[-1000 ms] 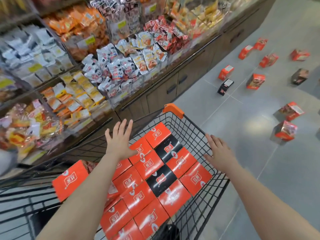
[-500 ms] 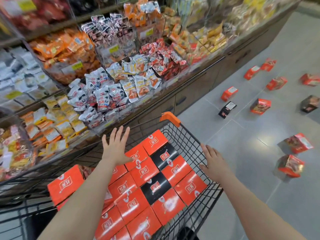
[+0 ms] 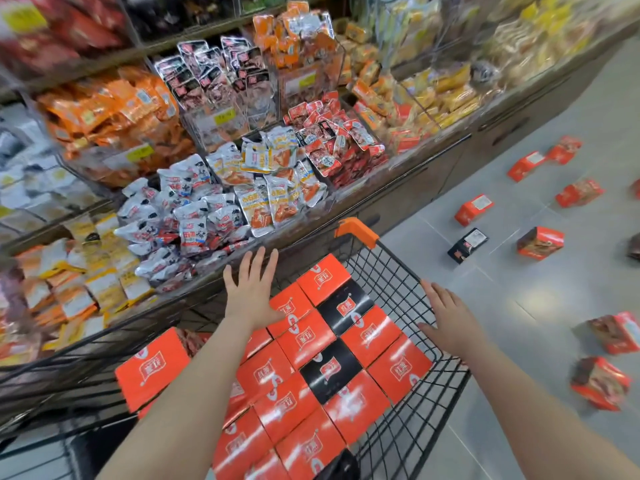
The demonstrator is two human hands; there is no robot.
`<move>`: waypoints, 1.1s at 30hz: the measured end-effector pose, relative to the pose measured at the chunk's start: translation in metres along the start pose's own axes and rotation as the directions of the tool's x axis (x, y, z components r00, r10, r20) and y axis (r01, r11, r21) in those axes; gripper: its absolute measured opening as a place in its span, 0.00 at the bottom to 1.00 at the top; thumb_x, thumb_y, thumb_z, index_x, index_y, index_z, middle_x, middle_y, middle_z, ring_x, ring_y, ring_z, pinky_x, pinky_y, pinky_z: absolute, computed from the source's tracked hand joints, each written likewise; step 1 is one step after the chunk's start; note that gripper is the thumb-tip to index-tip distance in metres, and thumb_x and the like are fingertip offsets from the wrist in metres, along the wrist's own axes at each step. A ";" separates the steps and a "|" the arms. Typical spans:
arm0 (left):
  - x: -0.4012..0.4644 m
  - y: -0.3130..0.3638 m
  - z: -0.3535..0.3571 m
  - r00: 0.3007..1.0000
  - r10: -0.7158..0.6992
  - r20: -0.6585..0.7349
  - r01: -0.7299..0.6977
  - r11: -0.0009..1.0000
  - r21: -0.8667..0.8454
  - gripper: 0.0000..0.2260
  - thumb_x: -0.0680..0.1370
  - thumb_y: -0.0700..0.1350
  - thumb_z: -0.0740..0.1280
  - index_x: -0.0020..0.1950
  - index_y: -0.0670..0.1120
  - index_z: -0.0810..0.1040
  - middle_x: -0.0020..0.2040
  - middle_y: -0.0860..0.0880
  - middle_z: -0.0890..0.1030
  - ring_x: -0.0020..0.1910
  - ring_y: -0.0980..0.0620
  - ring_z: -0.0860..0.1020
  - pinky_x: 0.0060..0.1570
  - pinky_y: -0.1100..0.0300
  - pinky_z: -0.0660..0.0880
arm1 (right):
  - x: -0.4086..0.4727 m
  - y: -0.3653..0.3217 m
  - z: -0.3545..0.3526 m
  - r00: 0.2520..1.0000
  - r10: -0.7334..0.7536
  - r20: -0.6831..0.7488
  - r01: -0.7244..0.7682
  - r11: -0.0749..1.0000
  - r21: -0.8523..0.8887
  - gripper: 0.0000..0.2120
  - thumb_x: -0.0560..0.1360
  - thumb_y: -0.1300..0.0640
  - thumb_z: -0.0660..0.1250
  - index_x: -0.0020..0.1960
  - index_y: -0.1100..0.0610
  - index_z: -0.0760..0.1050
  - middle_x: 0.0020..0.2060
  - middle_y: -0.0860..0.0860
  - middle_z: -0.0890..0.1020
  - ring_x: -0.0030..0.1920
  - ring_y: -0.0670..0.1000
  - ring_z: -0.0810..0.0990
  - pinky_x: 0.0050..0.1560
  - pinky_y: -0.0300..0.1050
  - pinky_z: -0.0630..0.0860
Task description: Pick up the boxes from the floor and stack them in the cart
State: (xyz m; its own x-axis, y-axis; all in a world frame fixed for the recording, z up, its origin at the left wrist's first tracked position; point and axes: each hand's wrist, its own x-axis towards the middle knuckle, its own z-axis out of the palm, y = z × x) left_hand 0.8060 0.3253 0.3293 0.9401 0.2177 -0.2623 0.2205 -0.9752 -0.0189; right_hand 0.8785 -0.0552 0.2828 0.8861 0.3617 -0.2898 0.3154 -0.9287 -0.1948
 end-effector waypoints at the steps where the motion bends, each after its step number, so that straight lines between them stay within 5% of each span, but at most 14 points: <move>1: 0.007 0.003 -0.002 1.000 0.002 0.005 -0.002 1.000 -0.002 0.57 0.65 0.67 0.71 0.75 0.53 0.31 0.77 0.49 0.37 0.76 0.46 0.38 0.70 0.37 0.39 | 0.006 0.003 -0.003 1.000 0.010 0.012 -0.010 1.000 -0.002 0.43 0.75 0.43 0.63 0.77 0.49 0.37 0.76 0.53 0.55 0.74 0.57 0.56 0.74 0.51 0.57; 8: 0.057 0.016 -0.014 1.000 0.008 0.005 -0.008 1.000 -0.007 0.56 0.65 0.66 0.71 0.76 0.54 0.32 0.78 0.49 0.38 0.76 0.45 0.39 0.70 0.37 0.39 | 0.046 0.018 -0.021 1.000 0.007 0.002 -0.007 1.000 -0.016 0.44 0.75 0.43 0.64 0.77 0.50 0.36 0.76 0.55 0.55 0.74 0.58 0.57 0.74 0.52 0.57; 15: 0.104 0.016 -0.021 1.000 -0.009 -0.016 0.009 0.999 -0.047 0.57 0.65 0.65 0.72 0.75 0.56 0.31 0.77 0.50 0.36 0.76 0.46 0.37 0.69 0.37 0.37 | 0.096 0.024 -0.038 1.000 0.016 -0.007 -0.016 1.000 0.008 0.43 0.75 0.45 0.64 0.77 0.46 0.36 0.76 0.53 0.56 0.73 0.57 0.59 0.66 0.55 0.68; 26: 0.124 0.007 -0.019 0.995 -0.025 -0.093 0.027 0.999 0.022 0.57 0.64 0.68 0.71 0.76 0.53 0.33 0.78 0.49 0.39 0.76 0.45 0.37 0.69 0.36 0.38 | 0.133 0.017 -0.049 1.000 -0.004 -0.001 0.004 0.998 -0.064 0.44 0.75 0.43 0.64 0.77 0.47 0.36 0.76 0.54 0.56 0.73 0.59 0.58 0.70 0.56 0.63; 29: 0.124 0.009 -0.027 0.998 -0.029 -0.062 0.025 0.998 -0.055 0.53 0.66 0.68 0.68 0.76 0.55 0.34 0.78 0.51 0.39 0.76 0.47 0.38 0.70 0.36 0.38 | 0.133 0.015 -0.063 0.996 0.026 0.080 -0.023 0.999 -0.034 0.42 0.75 0.42 0.63 0.77 0.46 0.37 0.77 0.54 0.52 0.74 0.59 0.55 0.72 0.57 0.57; 33: 0.123 0.016 -0.047 0.996 0.004 -0.086 -0.011 0.996 -0.088 0.42 0.73 0.65 0.62 0.78 0.49 0.46 0.78 0.49 0.50 0.77 0.49 0.50 0.72 0.40 0.41 | 0.115 0.014 -0.089 0.999 0.039 0.011 -0.039 0.998 0.046 0.35 0.78 0.46 0.61 0.78 0.48 0.46 0.77 0.53 0.53 0.74 0.58 0.57 0.73 0.55 0.58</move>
State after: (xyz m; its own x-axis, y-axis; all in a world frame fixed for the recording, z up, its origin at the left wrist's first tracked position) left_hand 0.9377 0.3385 0.3418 0.9597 0.2168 -0.1786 0.2321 -0.9702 0.0690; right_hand 1.0150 -0.0334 0.3298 0.8938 0.3264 -0.3074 0.2645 -0.9375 -0.2262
